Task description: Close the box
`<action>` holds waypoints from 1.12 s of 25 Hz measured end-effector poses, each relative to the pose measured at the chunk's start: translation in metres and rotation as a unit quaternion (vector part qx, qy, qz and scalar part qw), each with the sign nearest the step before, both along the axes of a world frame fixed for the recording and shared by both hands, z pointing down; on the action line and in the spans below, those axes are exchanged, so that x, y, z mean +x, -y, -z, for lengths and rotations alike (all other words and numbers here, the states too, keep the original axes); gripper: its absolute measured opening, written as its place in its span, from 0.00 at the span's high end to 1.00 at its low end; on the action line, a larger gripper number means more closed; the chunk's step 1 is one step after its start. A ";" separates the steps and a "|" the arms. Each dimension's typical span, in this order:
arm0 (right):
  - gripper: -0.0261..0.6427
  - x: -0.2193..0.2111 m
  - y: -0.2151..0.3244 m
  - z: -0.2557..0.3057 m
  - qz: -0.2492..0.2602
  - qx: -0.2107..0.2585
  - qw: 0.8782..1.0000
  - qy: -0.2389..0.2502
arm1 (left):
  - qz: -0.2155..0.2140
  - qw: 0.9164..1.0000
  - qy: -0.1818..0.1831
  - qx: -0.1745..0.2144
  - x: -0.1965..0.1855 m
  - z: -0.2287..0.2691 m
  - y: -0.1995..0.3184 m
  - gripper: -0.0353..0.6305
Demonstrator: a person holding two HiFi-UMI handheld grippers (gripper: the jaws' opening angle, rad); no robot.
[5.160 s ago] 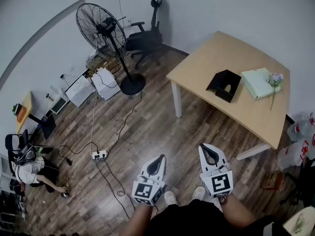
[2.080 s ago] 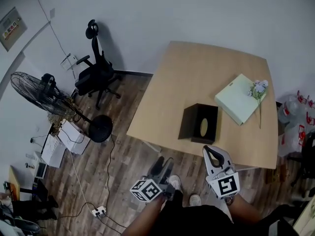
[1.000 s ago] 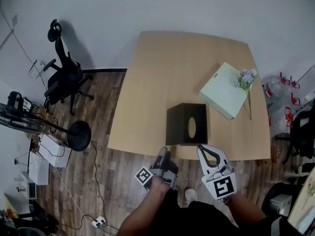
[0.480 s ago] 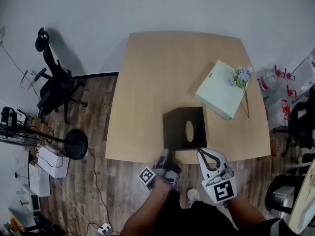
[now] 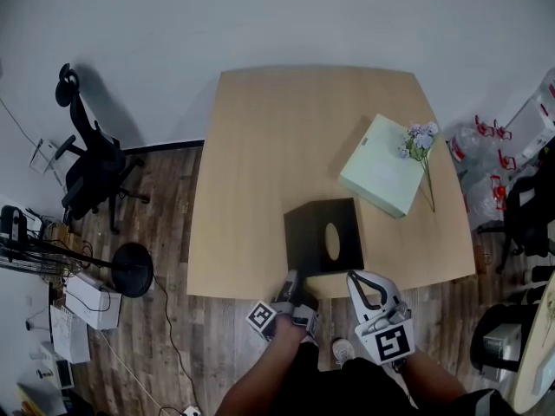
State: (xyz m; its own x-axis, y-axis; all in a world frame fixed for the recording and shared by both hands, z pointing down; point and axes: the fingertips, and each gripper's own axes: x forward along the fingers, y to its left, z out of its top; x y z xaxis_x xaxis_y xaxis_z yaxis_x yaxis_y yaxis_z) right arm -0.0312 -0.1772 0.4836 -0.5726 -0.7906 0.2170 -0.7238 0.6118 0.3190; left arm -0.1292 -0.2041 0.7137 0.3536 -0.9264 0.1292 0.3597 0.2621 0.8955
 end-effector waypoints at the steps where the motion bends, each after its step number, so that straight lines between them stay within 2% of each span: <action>1: 0.94 -0.001 0.000 0.002 -0.003 0.002 1.000 -0.002 | -0.004 1.000 0.004 0.000 -0.001 -0.002 -0.001 0.72; 4: 0.94 -0.003 -0.001 0.008 -0.011 0.011 1.000 0.001 | -0.011 1.000 0.019 0.001 -0.002 -0.005 -0.004 0.82; 12: 0.94 0.000 -0.008 0.013 -0.011 0.014 1.000 -0.006 | -0.012 0.997 0.074 0.019 -0.009 0.006 -0.006 0.83; 15: 0.94 0.003 -0.007 0.017 -0.002 0.020 1.000 -0.007 | -0.011 0.993 0.119 0.025 -0.014 0.017 -0.005 0.84; 18: 0.94 0.007 -0.010 0.020 0.004 0.028 1.000 0.001 | -0.012 0.984 0.174 0.048 -0.021 0.030 -0.006 0.85; 22: 0.94 0.016 -0.011 0.022 0.021 0.026 0.999 0.018 | -0.005 0.969 0.227 0.100 -0.022 0.053 -0.005 0.87; 25: 0.94 0.023 -0.011 0.024 0.029 0.029 0.999 0.036 | -0.014 0.952 0.287 0.107 -0.022 0.062 -0.009 0.88; 28: 0.94 0.027 -0.011 0.027 0.033 0.037 0.998 0.043 | -0.023 0.931 0.345 0.119 -0.020 0.072 -0.009 0.88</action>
